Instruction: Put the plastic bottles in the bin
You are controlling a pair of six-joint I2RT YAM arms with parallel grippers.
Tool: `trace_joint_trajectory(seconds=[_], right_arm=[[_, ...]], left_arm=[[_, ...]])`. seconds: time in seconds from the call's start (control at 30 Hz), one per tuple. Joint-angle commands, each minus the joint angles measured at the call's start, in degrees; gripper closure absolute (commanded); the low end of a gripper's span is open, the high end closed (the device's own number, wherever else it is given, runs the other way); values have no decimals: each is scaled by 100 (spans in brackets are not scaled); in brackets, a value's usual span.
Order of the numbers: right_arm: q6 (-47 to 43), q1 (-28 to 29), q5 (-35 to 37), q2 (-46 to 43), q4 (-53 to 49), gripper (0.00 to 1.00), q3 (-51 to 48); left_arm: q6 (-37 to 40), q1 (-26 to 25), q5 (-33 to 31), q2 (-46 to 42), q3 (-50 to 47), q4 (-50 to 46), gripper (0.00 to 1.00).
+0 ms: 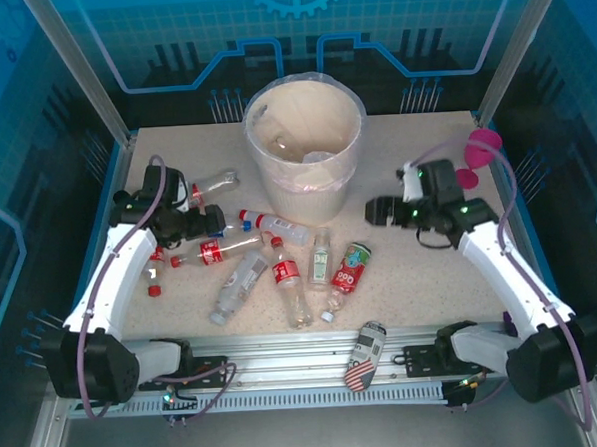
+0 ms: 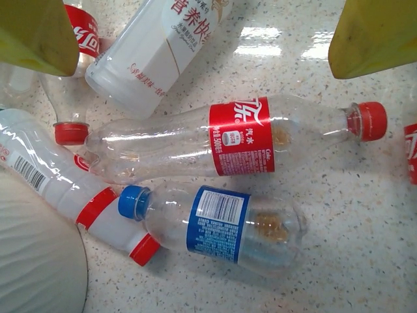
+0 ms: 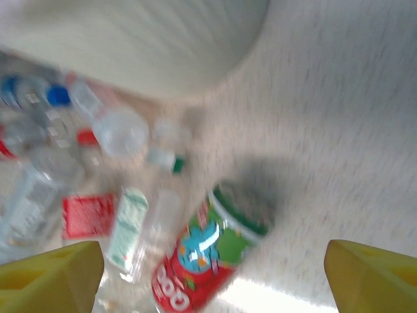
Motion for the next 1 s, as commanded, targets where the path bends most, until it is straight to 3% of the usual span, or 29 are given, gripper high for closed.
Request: trace_joint_trajectory(seconds=[0.0,0.2,0.4,0.67,0.97], right_arm=[[1165,460,249,-93,710,12,-773],[2106,988,441,236,1769,9,-1448],[2412,1110,362,828,2355,10,-1578],[2243,1120,486,1388,2713,21,-1571],[1938,1092,631,1481,2621,38,-1436]], left_arm=[[-261,-3,341,-179,-251,520,1],[-740,-43,1053,-207,-546,1371,1],[-937,-255,1109,-102,-726,1656,1],[-1408,-348,1619,-418,-899,2184,1],[-1233,-340,2099,-14,585,2064,1]])
